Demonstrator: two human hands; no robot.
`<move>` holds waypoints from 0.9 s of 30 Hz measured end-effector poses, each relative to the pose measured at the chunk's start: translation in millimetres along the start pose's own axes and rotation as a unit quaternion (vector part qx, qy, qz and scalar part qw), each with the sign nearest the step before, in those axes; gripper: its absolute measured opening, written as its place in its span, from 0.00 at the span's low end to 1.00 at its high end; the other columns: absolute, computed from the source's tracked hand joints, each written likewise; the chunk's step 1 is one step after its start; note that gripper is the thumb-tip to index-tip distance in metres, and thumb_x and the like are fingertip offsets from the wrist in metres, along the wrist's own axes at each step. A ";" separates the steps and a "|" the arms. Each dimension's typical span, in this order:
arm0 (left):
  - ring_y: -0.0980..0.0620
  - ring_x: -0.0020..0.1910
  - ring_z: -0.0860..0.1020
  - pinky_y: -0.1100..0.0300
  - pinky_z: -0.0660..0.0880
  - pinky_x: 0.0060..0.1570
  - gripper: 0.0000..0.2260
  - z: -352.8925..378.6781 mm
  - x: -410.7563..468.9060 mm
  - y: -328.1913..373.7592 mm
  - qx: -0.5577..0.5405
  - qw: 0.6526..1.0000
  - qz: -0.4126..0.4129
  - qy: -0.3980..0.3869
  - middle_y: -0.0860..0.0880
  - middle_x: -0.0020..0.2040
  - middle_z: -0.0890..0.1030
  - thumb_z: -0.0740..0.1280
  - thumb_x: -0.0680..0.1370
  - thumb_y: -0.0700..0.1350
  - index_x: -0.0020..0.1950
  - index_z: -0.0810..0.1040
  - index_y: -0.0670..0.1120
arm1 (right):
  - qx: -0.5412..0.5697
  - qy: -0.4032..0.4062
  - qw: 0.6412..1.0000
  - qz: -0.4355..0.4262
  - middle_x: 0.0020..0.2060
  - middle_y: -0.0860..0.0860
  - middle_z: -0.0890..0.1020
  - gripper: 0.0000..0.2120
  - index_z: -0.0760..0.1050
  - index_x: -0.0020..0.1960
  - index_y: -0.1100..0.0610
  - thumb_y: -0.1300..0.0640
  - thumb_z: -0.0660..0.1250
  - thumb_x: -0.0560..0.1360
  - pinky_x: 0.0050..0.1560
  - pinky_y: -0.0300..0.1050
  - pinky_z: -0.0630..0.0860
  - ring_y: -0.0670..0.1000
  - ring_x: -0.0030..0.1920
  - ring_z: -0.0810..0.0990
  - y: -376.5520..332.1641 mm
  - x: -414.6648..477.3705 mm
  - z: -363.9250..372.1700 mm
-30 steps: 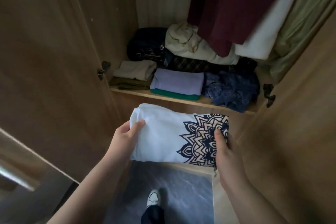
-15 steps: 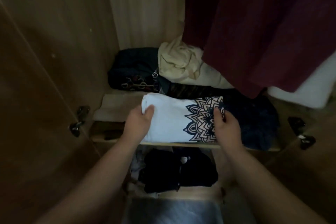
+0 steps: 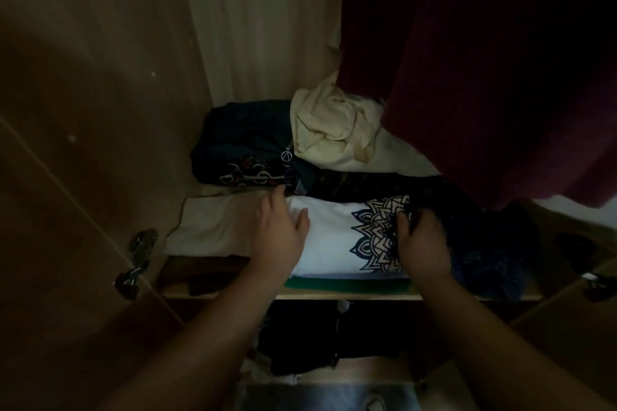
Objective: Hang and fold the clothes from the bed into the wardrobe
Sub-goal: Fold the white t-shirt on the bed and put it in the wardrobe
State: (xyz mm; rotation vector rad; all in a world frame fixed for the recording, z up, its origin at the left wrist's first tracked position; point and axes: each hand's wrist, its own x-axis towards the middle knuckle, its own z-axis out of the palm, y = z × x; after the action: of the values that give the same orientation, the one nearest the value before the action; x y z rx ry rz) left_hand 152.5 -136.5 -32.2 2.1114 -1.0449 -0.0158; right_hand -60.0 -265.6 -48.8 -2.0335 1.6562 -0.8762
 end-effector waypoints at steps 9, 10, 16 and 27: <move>0.46 0.80 0.53 0.38 0.45 0.75 0.29 41.0 -25.8 18.6 0.232 0.946 0.191 -0.118 0.47 0.80 0.58 0.46 0.80 0.64 0.80 0.57 0.56 | -0.238 -0.080 0.909 -0.332 0.75 0.55 0.67 0.27 0.65 0.77 0.53 0.42 0.49 0.83 0.76 0.60 0.56 0.59 0.75 0.64 -12.4 -14.6 8.8; 0.45 0.80 0.55 0.36 0.46 0.75 0.29 48.4 -22.5 13.1 0.252 0.941 0.185 -0.126 0.47 0.80 0.60 0.47 0.80 0.65 0.80 0.59 0.57 | -0.245 -0.114 0.914 -0.303 0.76 0.55 0.66 0.29 0.63 0.77 0.52 0.40 0.45 0.83 0.75 0.60 0.57 0.59 0.75 0.64 -7.7 -12.1 15.4; 0.43 0.79 0.55 0.38 0.48 0.76 0.31 68.1 1.8 5.9 0.261 0.936 0.154 -0.177 0.47 0.80 0.59 0.43 0.78 0.66 0.79 0.59 0.57 | -0.252 -0.195 0.923 -0.218 0.79 0.52 0.57 0.32 0.54 0.80 0.45 0.38 0.41 0.78 0.77 0.56 0.49 0.55 0.79 0.55 -10.6 6.4 37.3; 0.47 0.80 0.47 0.41 0.42 0.76 0.28 43.1 12.1 21.0 0.217 0.926 0.138 -0.275 0.50 0.82 0.52 0.46 0.81 0.64 0.81 0.52 0.57 | -0.137 -0.240 0.937 -0.212 0.77 0.52 0.64 0.27 0.67 0.75 0.50 0.42 0.56 0.79 0.77 0.53 0.54 0.56 0.77 0.60 -19.1 10.9 8.2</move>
State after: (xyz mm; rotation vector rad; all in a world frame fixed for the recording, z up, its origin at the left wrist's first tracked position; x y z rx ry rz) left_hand 132.4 -179.7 -45.5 2.3926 -1.8140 -0.2775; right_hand -39.3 -272.4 -40.2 -2.5900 1.1360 -0.2228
